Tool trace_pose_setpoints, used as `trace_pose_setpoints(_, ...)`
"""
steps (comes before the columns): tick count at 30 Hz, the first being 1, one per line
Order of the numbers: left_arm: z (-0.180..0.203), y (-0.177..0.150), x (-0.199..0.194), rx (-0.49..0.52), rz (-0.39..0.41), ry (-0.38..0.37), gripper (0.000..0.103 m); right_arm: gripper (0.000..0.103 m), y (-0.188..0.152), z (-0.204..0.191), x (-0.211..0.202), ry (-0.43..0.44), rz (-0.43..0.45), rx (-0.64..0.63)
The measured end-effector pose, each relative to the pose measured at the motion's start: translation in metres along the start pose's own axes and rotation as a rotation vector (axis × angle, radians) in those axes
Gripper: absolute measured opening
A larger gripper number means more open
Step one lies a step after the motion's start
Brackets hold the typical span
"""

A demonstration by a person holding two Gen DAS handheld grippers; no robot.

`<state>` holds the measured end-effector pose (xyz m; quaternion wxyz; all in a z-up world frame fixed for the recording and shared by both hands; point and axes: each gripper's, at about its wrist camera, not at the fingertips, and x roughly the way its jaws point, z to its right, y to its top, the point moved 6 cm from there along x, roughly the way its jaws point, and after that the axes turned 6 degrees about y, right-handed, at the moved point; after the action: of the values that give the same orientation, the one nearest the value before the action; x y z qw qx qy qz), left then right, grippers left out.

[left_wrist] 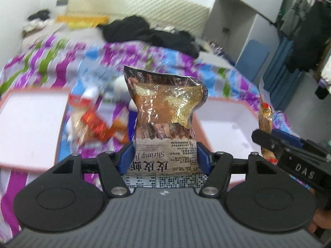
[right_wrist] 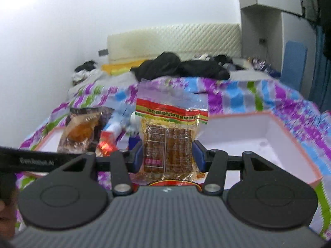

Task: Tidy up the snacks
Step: 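Lift both held snacks and carry them over the deep pink box, then open both grippers to drop the snacks into the deep pink box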

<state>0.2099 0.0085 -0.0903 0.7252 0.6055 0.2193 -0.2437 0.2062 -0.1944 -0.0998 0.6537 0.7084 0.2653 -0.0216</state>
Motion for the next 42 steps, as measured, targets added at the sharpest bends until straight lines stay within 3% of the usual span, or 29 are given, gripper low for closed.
trace_pose_setpoints(9, 0.060, 0.054, -0.005, 0.078, 0.070, -0.066, 0.068, 0.052, 0.039, 0.041, -0.024, -0.079, 0.083, -0.044)
trace_pose_setpoints(15, 0.105, 0.078, 0.015, 0.099, 0.071, -0.121, 0.068, 0.052, 0.051, 0.085, -0.021, -0.142, 0.078, -0.029)
trace_pose_setpoints(19, 0.132, 0.088, 0.056, 0.110, 0.020, -0.150, 0.068, 0.052, 0.047, 0.115, -0.001, -0.226, 0.034, -0.071)
trace_pose_setpoints(33, 0.178, 0.071, 0.216, 0.171, -0.225, -0.144, 0.069, 0.053, -0.005, 0.206, 0.080, -0.215, -0.188, 0.116)
trace_pose_setpoints(39, 0.178, 0.059, 0.250, 0.150, -0.303, -0.134, 0.069, 0.053, -0.040, 0.219, 0.104, -0.202, -0.290, 0.152)
trace_pose_setpoints(42, 0.176, 0.055, 0.257, 0.139, -0.305, -0.128, 0.069, 0.053, -0.053, 0.223, 0.110, -0.200, -0.317, 0.169)
